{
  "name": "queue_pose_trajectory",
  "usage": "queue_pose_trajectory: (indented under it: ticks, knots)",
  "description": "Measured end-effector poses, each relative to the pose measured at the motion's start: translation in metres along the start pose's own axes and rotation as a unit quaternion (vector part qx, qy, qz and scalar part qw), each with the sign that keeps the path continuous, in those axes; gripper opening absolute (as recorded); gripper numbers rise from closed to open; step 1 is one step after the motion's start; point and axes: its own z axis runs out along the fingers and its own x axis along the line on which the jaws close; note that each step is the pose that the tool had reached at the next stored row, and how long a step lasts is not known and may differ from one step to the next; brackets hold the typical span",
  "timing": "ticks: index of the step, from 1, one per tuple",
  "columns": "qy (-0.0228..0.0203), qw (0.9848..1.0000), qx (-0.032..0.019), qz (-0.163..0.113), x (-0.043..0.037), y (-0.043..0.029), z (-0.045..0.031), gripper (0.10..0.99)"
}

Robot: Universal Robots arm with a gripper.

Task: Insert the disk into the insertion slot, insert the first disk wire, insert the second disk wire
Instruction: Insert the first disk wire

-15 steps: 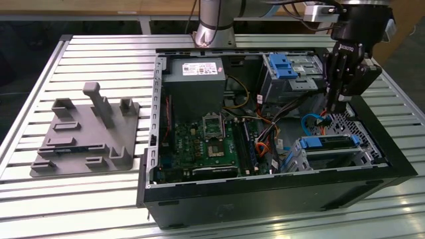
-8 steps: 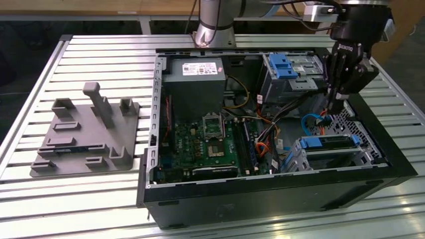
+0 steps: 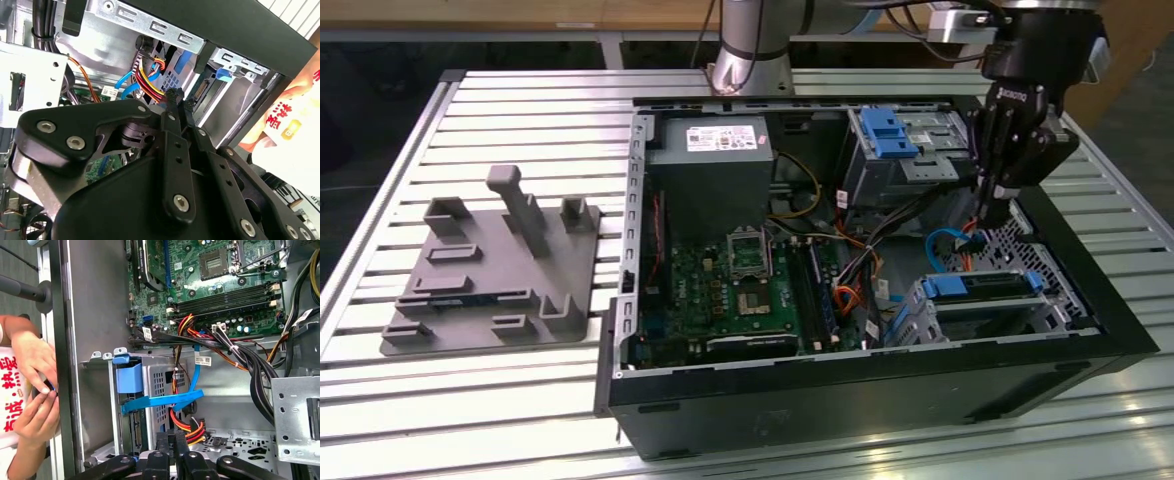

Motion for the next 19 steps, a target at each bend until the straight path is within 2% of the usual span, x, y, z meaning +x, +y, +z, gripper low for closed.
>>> queue_pose_trajectory:
  ticks: [7,8,12,16,19]
  knots:
    - [0.0002,1.0000,0.0000,-0.002,0.0005,-0.0011,-0.0005,0.173]
    - [-0.0013,1.0000,-0.0001,-0.002,0.0019,-0.0013,-0.0005,0.173]
    - [-0.0166,0.9999,-0.0017,-0.003,0.0089,-0.0020,-0.0023,0.173]
    - [-0.0338,0.9994,-0.0039,-0.004,0.0160,-0.0026,-0.0030,0.173]
    - [-0.0490,0.9988,-0.0064,-0.005,0.0201,-0.0030,-0.0014,0.173]
